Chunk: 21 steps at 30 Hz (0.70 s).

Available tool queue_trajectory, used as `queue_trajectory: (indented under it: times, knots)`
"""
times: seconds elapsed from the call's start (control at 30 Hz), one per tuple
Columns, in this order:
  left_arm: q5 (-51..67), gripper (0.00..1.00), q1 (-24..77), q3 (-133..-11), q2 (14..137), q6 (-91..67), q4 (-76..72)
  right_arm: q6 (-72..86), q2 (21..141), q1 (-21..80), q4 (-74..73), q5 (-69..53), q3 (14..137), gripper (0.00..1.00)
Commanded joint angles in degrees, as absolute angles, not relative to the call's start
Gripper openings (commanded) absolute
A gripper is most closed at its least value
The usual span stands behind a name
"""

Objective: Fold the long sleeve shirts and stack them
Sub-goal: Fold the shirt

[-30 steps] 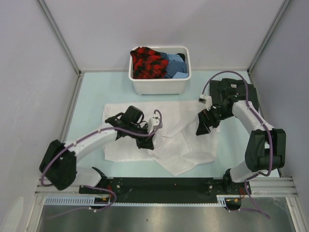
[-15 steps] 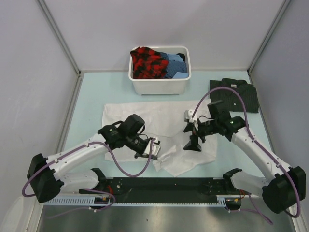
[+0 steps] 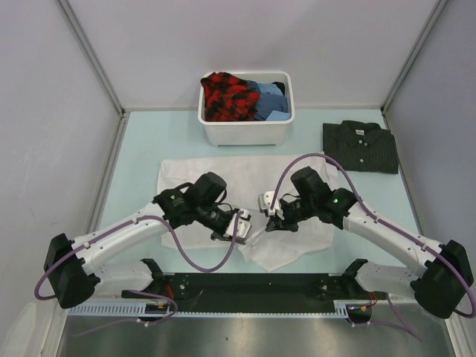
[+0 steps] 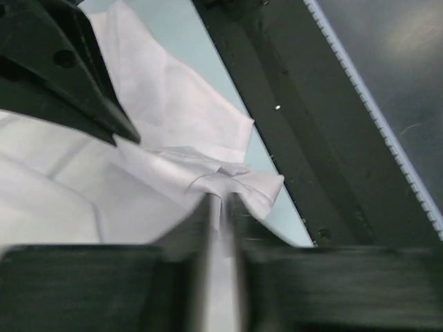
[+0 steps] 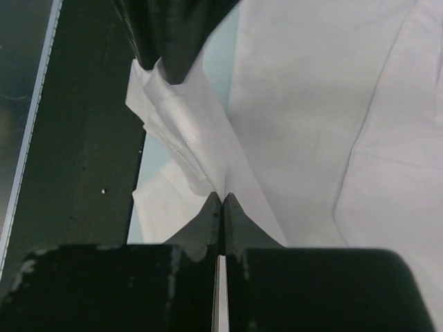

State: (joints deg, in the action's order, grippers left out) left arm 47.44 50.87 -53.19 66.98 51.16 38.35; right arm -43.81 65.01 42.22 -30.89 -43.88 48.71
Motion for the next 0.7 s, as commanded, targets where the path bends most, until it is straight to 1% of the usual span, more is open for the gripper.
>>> queue_trajectory:
  times: [0.0,0.03,0.07,0.1,0.13,0.17,0.2,0.27,0.3,0.47,0.67]
  knots:
    - [42.99,0.38,49.84,-53.80,61.45,49.56,43.10,-41.23,60.58,41.93,-33.48,-38.77,53.78,0.00]
    - [40.19,0.41,48.70,-52.75,59.96,51.22,46.29,-39.31,58.73,41.14,-34.10,-38.32,54.22,0.00]
    - [38.77,0.44,44.95,-51.26,56.98,54.72,49.10,-38.42,57.06,39.91,-35.41,-37.02,54.66,0.00]
    - [37.28,0.45,42.04,-47.85,55.30,57.63,55.05,-37.63,54.08,39.64,-36.12,-36.04,55.02,0.00]
    - [34.57,0.46,38.53,-45.99,53.98,60.88,57.89,-37.01,52.92,39.46,-37.25,-35.17,55.37,0.00]
    - [32.63,0.48,31.80,-44.23,52.92,67.35,60.44,-36.39,52.13,39.38,-39.88,-33.85,55.81,0.00]
    - [30.61,0.49,28.86,-41.34,51.78,70.28,64.21,-35.52,51.42,39.38,-40.86,-32.97,57.03,0.00]
    - [25.43,0.51,21.32,-38.86,51.50,76.17,66.52,-33.58,50.19,39.29,-43.66,-31.21,58.09,0.00]
    - [24.27,0.52,19.36,-37.02,51.50,77.16,66.45,-32.97,49.84,39.37,-44.12,-30.42,58.79,0.00]
    - [17.07,0.55,14.33,-33.58,52.47,80.76,63.90,-31.82,49.30,39.11,-44.56,-24.45,61.87,0.00]
    - [13.28,0.55,14.15,-29.80,53.52,84.29,61.88,-32.69,52.29,37.97,-44.12,-21.27,68.81,0.00]
